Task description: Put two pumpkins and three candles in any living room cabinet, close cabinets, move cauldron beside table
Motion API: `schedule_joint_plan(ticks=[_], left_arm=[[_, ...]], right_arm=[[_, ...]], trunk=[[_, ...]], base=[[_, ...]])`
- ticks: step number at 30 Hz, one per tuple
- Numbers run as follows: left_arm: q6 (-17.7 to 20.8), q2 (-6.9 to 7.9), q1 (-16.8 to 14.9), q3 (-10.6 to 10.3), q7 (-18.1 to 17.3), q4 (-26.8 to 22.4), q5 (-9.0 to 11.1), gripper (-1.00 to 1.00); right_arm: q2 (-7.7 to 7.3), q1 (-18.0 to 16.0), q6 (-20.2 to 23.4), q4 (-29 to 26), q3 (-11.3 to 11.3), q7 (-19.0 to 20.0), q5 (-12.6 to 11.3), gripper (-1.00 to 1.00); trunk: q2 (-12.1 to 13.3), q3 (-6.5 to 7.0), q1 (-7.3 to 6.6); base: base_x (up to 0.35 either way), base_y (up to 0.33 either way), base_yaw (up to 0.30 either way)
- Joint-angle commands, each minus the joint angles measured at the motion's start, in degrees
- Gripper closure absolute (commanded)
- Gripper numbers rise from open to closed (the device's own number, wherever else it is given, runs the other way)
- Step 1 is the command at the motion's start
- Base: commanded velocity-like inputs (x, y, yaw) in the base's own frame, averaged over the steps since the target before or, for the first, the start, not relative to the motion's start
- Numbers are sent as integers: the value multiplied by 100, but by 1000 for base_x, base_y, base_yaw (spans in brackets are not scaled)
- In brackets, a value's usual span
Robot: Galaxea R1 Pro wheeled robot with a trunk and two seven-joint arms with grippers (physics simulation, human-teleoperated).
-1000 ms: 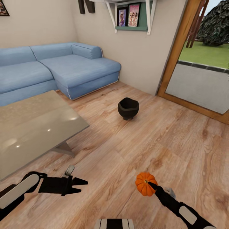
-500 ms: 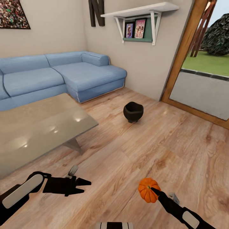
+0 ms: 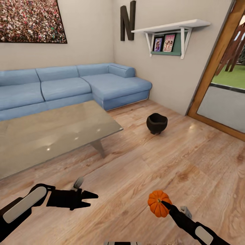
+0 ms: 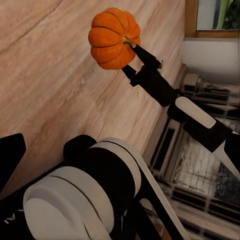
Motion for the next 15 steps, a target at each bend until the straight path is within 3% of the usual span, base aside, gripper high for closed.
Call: schedule_joint_plan(ticks=[1,11,15], left_arm=[[-3,1,-9,-18,-58,5,-47,-100],[-3,-32,-12,-16,-58,5,-47,-100],[-3,-31,-15,-16,-58,5,-39,-100]], right_arm=[[-5,-1,36,-4,13,7,-64,100],[-5,-1,7,-4,22,7,-53,100],[-5,-1,6,-4,25,1,-50,100]], trunk=[[0,19,-7],[13,240,-33],[18,329,-43]], base=[[-315,0,289],[-310,0,289],[-175,0,289]])
